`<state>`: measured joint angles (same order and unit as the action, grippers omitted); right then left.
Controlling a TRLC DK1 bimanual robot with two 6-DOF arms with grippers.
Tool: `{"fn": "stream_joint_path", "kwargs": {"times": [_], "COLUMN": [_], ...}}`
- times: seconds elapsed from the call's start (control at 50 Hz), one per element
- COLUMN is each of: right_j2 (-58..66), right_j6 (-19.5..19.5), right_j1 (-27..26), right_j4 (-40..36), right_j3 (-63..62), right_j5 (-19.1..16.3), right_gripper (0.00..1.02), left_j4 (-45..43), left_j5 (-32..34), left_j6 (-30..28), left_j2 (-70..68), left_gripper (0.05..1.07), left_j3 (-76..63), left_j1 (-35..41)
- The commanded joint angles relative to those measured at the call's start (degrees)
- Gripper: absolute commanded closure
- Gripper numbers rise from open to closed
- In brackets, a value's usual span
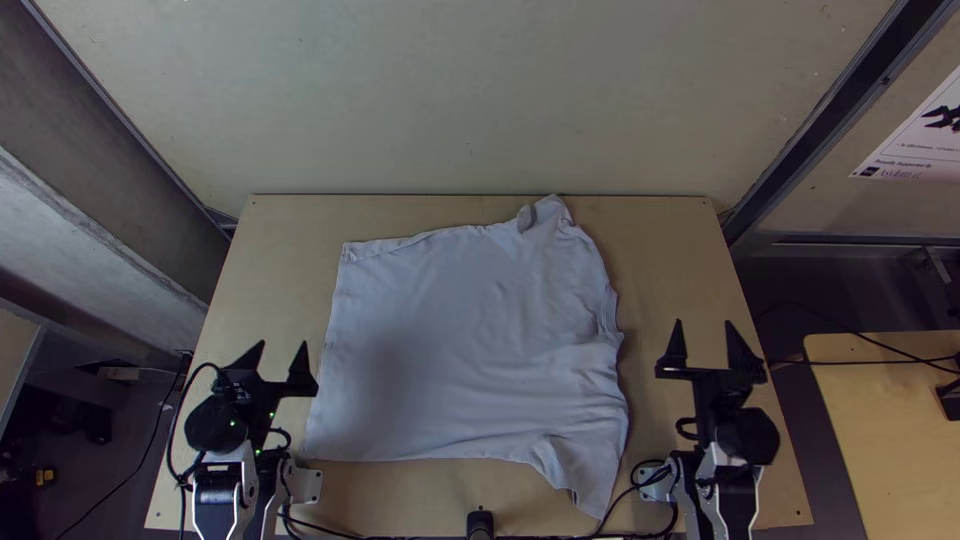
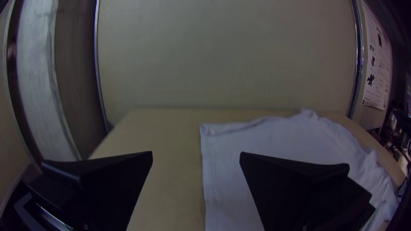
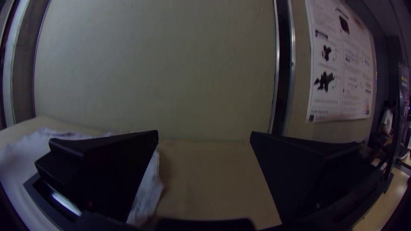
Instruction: Fold the t-shirt
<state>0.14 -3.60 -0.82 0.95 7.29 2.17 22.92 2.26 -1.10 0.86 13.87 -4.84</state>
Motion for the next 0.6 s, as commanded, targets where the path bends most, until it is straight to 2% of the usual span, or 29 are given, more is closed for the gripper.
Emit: {"fn": "stream_joint_path", "kwargs": {"times": [0.0,0.16,0.34,0.58], "right_j2": [2.49,11.11,22.97,37.04], "right_j6": [-1.15,-0.89,-0.8,-0.45], "right_j1": [0.29,0.73,1.0,1.08], "right_j4": [1.77,1.95,1.86,-0.42], "right_j3": [6.86,16.97,29.8,43.69], "right_j5": [0.55,0.46,0.55,0.55], "right_gripper": [0.03,0.03,0.03,0.03], "left_j4": [-4.46,-5.78,-8.94,-4.37], "left_j5": [-0.33,-0.33,-0.15,-0.33], "left_j6": [-1.88,-2.32,-2.32,-2.68], "left_j2": [3.09,18.47,28.32,45.28], "left_gripper": [0.1,0.1,0.1,0.1], "left_j3": [5.03,15.58,24.98,40.98], "left_j1": [-1.31,-1.75,-0.43,0.97]}}
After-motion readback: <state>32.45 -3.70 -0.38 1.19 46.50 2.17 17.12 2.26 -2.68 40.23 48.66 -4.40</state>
